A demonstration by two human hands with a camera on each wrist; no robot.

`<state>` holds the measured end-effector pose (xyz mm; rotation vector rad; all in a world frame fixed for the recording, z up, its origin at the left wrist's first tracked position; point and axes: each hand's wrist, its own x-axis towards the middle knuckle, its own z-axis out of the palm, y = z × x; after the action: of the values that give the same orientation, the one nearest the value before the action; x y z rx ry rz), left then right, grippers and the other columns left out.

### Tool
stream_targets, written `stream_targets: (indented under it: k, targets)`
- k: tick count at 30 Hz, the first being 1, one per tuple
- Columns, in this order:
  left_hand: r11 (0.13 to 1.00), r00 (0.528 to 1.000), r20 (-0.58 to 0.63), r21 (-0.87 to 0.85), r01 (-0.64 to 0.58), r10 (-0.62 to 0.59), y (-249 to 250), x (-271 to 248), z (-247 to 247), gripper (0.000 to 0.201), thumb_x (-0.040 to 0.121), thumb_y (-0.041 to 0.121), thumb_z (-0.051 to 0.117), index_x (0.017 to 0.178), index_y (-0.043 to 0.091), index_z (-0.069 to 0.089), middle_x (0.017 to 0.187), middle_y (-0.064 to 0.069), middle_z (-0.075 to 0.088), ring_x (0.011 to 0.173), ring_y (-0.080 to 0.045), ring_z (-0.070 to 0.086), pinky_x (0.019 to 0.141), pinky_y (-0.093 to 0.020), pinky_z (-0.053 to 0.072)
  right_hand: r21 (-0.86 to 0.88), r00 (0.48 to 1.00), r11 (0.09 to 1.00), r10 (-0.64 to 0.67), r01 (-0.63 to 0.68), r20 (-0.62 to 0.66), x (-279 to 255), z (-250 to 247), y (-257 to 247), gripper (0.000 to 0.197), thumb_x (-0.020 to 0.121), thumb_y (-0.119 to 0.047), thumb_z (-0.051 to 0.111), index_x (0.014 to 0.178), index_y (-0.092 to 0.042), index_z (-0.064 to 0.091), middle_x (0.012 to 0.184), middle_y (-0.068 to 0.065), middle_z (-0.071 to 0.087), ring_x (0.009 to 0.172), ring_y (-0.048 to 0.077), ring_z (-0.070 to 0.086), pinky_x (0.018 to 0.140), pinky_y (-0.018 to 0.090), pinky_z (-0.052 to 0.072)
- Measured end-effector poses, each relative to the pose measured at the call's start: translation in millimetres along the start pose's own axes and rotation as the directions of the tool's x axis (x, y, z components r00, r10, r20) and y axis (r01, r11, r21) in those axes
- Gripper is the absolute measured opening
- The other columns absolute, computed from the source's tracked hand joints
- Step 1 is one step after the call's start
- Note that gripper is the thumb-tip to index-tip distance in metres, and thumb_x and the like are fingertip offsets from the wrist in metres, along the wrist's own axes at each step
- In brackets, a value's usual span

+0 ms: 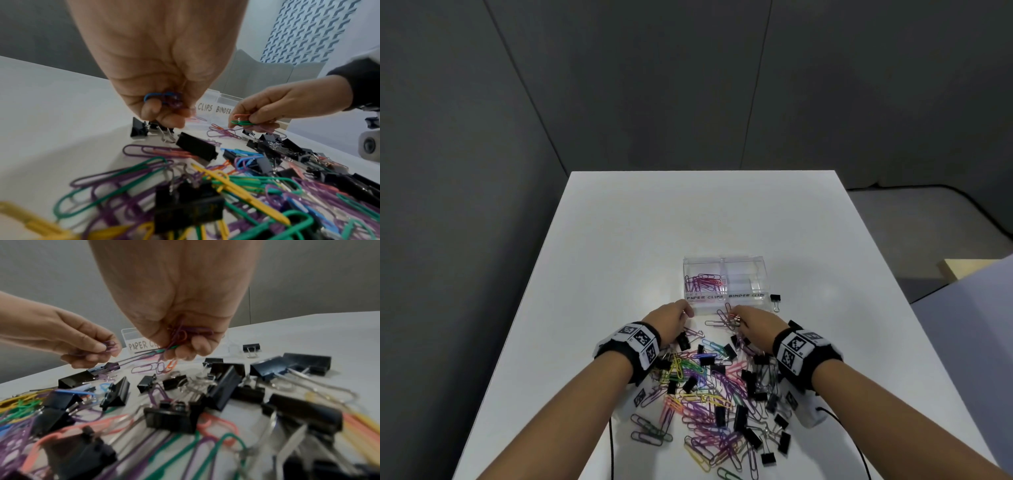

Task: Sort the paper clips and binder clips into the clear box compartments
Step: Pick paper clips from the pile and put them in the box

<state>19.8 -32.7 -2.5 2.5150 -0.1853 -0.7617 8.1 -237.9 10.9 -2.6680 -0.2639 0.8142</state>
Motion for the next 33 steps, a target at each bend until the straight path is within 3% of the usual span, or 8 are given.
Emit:
stream_targets:
  k: [4, 6, 9, 14, 18, 23, 30, 33]
  targets:
    - [1.000, 1.000, -0.009, 0.006, -0.007, 0.007, 1.1, -1.1, 4.8, 0.014, 0.098, 0.009, 0.028, 0.102, 0.018, 0.037, 0.067, 0.005, 0.042, 0.064, -0.018, 0.044, 0.053, -0.022, 0.031, 0.112, 0.998, 0.992, 0.063, -0.062, -0.011, 5.2, 5.3, 5.8, 0.029, 0.097, -0.013, 0.035, 0.123, -0.011, 0.046, 0.113, 0.014, 0.062, 0.090, 0.027, 0.059, 0.074, 0.031, 0.043]
    - [1.000, 0.999, -0.020, 0.013, -0.029, 0.029, 7.6, -3.5, 5.7, 0.016, 0.098, 0.013, 0.030, 0.110, 0.014, 0.040, 0.065, 0.006, 0.042, 0.058, -0.014, 0.040, 0.051, -0.022, 0.029, 0.214, 0.998, 0.975, 0.067, -0.062, -0.016, 5.6, 6.5, 7.8, 0.019, 0.096, -0.009, 0.034, 0.110, -0.011, 0.046, 0.096, 0.014, 0.061, 0.074, 0.022, 0.051, 0.062, 0.029, 0.038]
    - [0.996, 0.998, -0.024, 0.072, -0.059, 0.061, 23.7, -5.8, 5.5, 0.024, 0.099, 0.031, 0.036, 0.115, 0.015, 0.044, 0.076, 0.001, 0.055, 0.070, -0.020, 0.052, 0.057, -0.026, 0.036, 0.342, 0.995, 0.938, 0.081, -0.056, -0.061, 6.0, 4.1, 9.0, 0.015, 0.095, -0.006, 0.030, 0.094, -0.016, 0.040, 0.073, 0.005, 0.048, 0.058, 0.016, 0.039, 0.053, 0.028, 0.032]
    - [0.962, 0.993, -0.046, 0.256, -0.095, 0.110, 41.5, -1.2, 10.3, 0.029, 0.098, 0.027, 0.041, 0.125, 0.020, 0.046, 0.122, -0.004, 0.061, 0.107, -0.023, 0.060, 0.089, -0.032, 0.047, 0.331, 0.983, 0.942, 0.106, -0.052, -0.148, 2.3, -2.5, 15.1, 0.028, 0.099, -0.029, 0.032, 0.093, -0.007, 0.049, 0.091, 0.014, 0.062, 0.082, 0.027, 0.057, 0.072, 0.035, 0.042]
    - [0.873, 0.973, 0.049, 0.434, -0.223, 0.224, 50.8, 7.6, 21.7, 0.052, 0.095, 0.011, 0.039, 0.143, 0.029, 0.027, 0.128, -0.007, 0.057, 0.108, -0.027, 0.059, 0.083, -0.037, 0.049, 0.277, 0.970, 0.959, 0.118, -0.055, -0.213, -6.4, -4.4, 26.0, 0.042, 0.090, -0.056, 0.043, 0.086, -0.015, 0.044, 0.067, -0.004, 0.047, 0.061, 0.014, 0.045, 0.057, 0.026, 0.034]
    - [0.788, 0.966, 0.083, 0.564, -0.248, 0.246, 59.4, 18.4, 24.9, 0.051, 0.097, 0.019, 0.046, 0.145, 0.021, 0.028, 0.128, -0.011, 0.055, 0.112, -0.029, 0.055, 0.089, -0.037, 0.045, 0.300, 0.936, 0.952, 0.161, -0.063, -0.313, -10.3, -5.7, 40.6, 0.021, 0.095, -0.040, 0.046, 0.099, -0.021, 0.051, 0.064, -0.011, 0.050, 0.057, 0.010, 0.047, 0.055, 0.024, 0.038]
    - [0.817, 0.980, 0.079, 0.543, -0.197, 0.184, 58.6, 20.0, 29.2, 0.034, 0.099, 0.026, 0.041, 0.126, 0.006, 0.047, 0.127, -0.013, 0.053, 0.116, -0.028, 0.050, 0.095, -0.039, 0.044, 0.300, 0.953, 0.953, 0.135, -0.050, -0.271, -6.0, -1.8, 42.5, 0.037, 0.099, -0.037, 0.038, 0.071, -0.014, 0.042, 0.064, 0.000, 0.044, 0.062, 0.017, 0.044, 0.057, 0.028, 0.031]
    - [0.803, 0.977, 0.125, 0.556, -0.213, 0.173, 53.4, 14.1, 29.2, 0.035, 0.100, 0.022, 0.038, 0.128, 0.001, 0.045, 0.131, -0.016, 0.045, 0.119, -0.030, 0.046, 0.095, -0.039, 0.044, 0.320, 0.971, 0.947, 0.113, -0.042, -0.208, -6.2, 2.6, 37.4, 0.041, 0.100, -0.037, 0.035, 0.076, -0.008, 0.052, 0.079, 0.009, 0.060, 0.075, 0.023, 0.057, 0.068, 0.032, 0.042]
